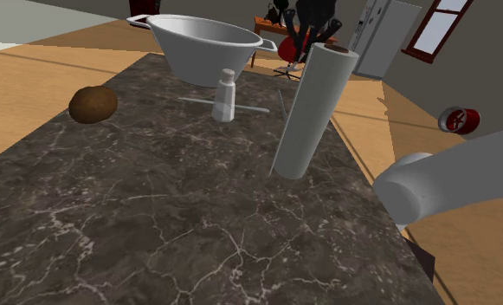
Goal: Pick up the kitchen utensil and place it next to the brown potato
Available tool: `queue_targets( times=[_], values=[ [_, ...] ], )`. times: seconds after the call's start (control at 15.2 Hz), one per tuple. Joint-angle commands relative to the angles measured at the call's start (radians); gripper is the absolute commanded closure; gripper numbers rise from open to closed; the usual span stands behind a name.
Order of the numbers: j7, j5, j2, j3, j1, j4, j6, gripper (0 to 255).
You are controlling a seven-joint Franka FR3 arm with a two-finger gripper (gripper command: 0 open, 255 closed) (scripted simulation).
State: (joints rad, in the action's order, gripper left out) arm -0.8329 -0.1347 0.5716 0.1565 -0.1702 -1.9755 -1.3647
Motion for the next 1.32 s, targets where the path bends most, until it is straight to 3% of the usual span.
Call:
queue_targets(
  times=[0.0, 0.73, 1.25],
  values=[
    [-0.050, -0.023, -0.007, 0.040, 0.012, 0.005, -0.008, 255],
    [-0.338, -0.109, -0.130, 0.276, 0.062, 0.135, -0.045, 255],
    [-0.579, -0.079, -0.322, 0.477, 0.089, 0.319, -0.079, 255]
  ],
)
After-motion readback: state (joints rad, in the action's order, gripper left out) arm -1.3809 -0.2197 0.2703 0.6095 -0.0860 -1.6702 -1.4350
